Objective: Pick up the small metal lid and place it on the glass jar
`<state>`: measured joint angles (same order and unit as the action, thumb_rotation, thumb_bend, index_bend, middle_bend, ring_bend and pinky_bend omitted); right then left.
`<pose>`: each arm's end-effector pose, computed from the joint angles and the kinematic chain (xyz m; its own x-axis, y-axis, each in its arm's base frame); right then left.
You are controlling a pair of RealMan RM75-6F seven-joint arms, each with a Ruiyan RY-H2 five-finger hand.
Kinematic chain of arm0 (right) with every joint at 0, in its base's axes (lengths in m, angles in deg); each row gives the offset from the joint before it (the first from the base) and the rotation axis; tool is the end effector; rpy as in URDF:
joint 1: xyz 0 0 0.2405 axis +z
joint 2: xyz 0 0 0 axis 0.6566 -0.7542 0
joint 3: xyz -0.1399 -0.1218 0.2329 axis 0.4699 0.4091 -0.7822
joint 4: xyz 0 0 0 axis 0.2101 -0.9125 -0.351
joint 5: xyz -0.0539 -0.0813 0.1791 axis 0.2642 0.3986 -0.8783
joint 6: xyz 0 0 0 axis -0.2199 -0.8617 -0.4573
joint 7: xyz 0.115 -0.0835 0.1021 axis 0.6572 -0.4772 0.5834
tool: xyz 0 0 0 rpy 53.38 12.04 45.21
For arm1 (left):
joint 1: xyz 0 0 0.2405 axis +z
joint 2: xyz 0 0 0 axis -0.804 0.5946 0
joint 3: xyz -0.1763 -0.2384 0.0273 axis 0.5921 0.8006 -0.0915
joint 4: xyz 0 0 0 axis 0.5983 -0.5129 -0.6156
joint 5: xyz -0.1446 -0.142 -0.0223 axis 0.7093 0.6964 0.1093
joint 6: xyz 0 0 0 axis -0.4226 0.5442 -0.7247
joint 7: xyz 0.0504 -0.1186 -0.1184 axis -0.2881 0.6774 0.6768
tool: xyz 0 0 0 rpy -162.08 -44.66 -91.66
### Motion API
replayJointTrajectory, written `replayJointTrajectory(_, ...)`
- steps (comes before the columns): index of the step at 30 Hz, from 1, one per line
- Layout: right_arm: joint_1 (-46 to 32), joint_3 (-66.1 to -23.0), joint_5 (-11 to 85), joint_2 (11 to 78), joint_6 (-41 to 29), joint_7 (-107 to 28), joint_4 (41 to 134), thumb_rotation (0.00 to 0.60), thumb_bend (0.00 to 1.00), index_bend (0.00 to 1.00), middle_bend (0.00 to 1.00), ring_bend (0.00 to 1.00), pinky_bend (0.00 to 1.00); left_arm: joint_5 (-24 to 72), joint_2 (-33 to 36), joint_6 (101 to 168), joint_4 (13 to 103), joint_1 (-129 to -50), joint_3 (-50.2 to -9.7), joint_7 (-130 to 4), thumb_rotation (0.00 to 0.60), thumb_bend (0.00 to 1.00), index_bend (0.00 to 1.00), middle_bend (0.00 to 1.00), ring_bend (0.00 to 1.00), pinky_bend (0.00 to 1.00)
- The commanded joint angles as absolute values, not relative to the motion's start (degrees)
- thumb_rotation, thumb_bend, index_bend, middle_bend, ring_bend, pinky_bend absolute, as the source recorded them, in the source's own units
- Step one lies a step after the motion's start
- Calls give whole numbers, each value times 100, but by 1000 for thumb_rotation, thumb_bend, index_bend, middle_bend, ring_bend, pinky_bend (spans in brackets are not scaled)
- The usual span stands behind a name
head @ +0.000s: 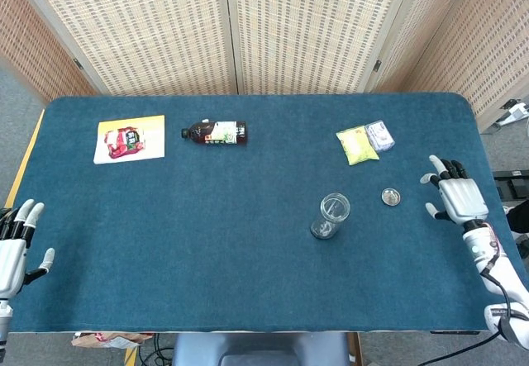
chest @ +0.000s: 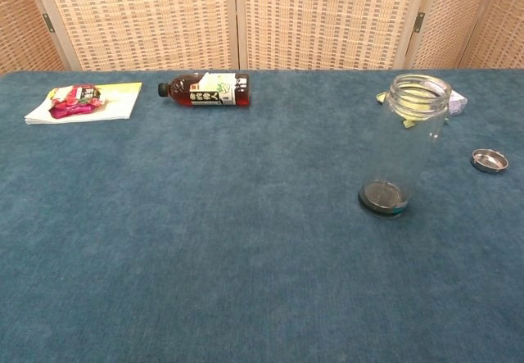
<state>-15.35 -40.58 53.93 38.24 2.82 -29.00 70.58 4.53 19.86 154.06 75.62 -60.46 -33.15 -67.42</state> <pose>-0.3973 -0.3766 0.1314 0.5196 -0.2127 0.8275 -0.8512 -0.0449 0.5229 -0.3563 0.2353 0.1918 0.4793 -0.0293 0.8772 0.8770 0.0557 -0.4773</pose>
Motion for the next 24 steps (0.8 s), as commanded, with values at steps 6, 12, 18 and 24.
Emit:
replayJointTrajectory(6, -1470, -4062, 5395, 4227, 185, -2929, 6621, 600, 333, 354, 0, 0, 0, 425, 2007, 15414, 7586, -6033, -3327, -6710, 600, 350, 0, 4, 0, 82)
replayJointTrajectory(12, -1451, -4020, 5405, 4552, 182, -2924, 6241, 600, 333, 354, 0, 0, 0, 406, 2040, 15442, 7602, -6013, -3323, -6640, 600, 350, 0, 4, 0, 83)
replayJointTrajectory(18, -1409, -3998, 5408, 4837, 216, -2933, 5947, 600, 333, 354, 0, 0, 0, 364, 2097, 15499, 7622, -5980, -3323, -6526, 600, 350, 0, 4, 0, 83)
replayJointTrajectory(24, -1310, -4002, 5405, 5064, 329, -2935, 5689, 600, 333, 353, 0, 0, 0, 314, 2129, 15525, 7631, -5962, -3336, -6449, 600, 349, 0, 4, 0, 83)
